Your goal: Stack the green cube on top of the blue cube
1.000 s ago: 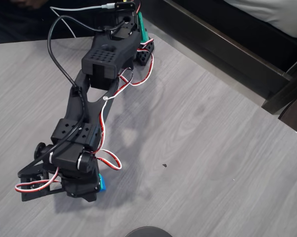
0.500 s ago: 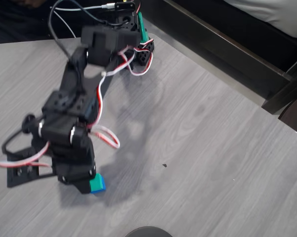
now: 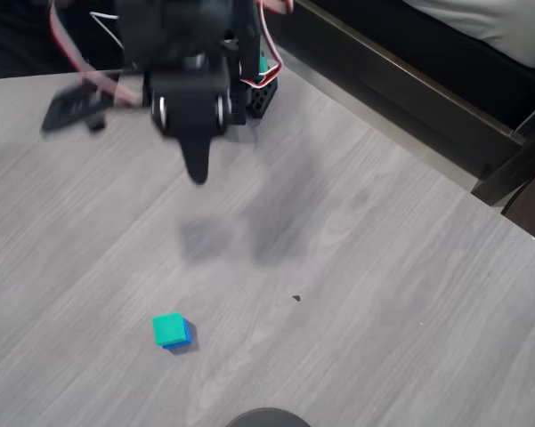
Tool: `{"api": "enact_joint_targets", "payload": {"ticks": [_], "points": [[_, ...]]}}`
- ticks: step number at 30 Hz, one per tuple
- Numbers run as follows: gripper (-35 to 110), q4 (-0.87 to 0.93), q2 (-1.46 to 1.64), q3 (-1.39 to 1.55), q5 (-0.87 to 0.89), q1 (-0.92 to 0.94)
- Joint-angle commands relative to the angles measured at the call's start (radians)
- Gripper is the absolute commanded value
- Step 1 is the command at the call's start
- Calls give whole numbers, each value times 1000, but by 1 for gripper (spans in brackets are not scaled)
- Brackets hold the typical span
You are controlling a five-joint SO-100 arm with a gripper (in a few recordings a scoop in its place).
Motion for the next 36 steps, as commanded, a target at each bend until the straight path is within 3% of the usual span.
{"api": "enact_joint_targets", "payload": {"ticks": [1, 13, 19, 30, 36], "points": [[0, -91, 383, 351, 9, 12], [0, -293, 646, 902, -43, -41], [0, -287, 841, 1062, -46, -74], [0, -368, 839, 1289, -38, -109], [0, -327, 841, 1298, 64, -164]]}}
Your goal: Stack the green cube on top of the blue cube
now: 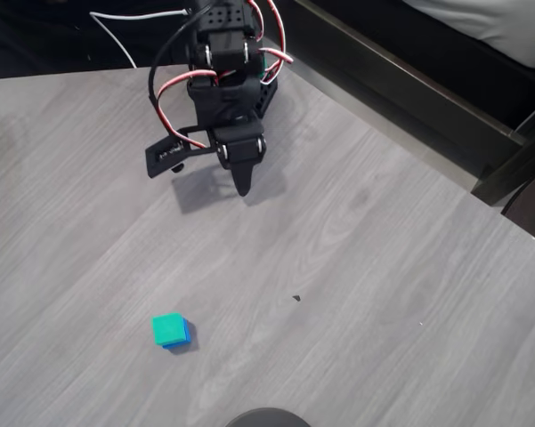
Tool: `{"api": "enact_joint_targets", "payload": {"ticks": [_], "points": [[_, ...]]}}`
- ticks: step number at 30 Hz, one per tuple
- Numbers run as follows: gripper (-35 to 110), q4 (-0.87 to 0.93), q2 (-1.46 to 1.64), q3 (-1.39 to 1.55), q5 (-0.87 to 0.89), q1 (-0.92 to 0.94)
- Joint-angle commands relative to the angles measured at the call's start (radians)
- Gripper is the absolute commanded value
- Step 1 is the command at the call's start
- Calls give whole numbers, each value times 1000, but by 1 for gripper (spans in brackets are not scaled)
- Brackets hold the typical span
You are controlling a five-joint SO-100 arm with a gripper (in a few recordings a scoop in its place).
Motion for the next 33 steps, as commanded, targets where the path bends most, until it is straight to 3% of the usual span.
{"api": "enact_joint_targets", "payload": {"ticks": [1, 33], "points": [[0, 29, 28, 3, 63, -26], [0, 32, 28, 3, 29, -44]]}}
